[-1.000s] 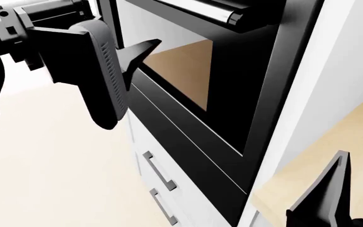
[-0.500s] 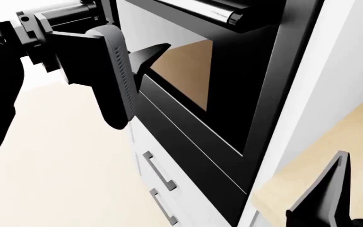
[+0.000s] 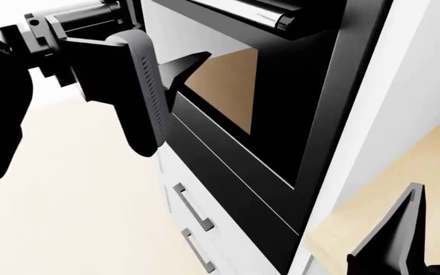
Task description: Open the oven door
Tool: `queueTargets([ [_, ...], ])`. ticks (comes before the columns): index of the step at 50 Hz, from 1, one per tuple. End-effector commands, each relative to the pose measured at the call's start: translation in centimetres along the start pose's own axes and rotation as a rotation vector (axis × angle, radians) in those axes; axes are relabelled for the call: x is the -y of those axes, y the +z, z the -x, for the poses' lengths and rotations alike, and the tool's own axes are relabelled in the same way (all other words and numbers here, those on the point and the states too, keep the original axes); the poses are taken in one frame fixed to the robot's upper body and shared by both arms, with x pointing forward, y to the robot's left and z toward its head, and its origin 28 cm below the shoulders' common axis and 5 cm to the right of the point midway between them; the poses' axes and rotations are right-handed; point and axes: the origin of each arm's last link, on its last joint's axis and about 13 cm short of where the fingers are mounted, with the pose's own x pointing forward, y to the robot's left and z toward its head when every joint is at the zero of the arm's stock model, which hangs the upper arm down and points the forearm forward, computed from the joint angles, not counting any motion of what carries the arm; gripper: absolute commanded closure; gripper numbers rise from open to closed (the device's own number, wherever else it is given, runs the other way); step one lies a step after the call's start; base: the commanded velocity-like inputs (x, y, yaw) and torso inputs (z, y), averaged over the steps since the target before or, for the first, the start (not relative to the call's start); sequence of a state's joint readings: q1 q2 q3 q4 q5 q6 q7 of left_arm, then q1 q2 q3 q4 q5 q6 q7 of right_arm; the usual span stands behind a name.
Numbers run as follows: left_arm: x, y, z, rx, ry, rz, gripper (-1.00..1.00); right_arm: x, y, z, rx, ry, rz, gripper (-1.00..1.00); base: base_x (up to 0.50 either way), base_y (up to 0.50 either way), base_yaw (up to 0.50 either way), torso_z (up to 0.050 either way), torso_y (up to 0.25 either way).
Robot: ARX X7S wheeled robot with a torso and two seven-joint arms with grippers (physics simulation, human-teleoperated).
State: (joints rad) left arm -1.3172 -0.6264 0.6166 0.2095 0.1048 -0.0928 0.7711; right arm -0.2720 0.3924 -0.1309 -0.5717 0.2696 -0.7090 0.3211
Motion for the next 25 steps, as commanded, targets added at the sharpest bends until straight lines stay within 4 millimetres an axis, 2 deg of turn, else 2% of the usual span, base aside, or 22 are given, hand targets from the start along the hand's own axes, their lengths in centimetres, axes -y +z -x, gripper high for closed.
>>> queueTargets([
  [1,-0.1,-0.1,-0.3,0.019,0.008,0.002,-1.00,0.0,0.0,0.0,0.001,-0.003,-0.001,-1.00,0.00,0.00,0.00,0.000,0.000],
  [25,-0.2,-1.8,-1.9,0.043,-0.002,0.045,-1.00,0.0,0.0,0.1,0.002,-0.001,-0.004,-1.00,0.00,0.00,0.00,0.000,0.000],
])
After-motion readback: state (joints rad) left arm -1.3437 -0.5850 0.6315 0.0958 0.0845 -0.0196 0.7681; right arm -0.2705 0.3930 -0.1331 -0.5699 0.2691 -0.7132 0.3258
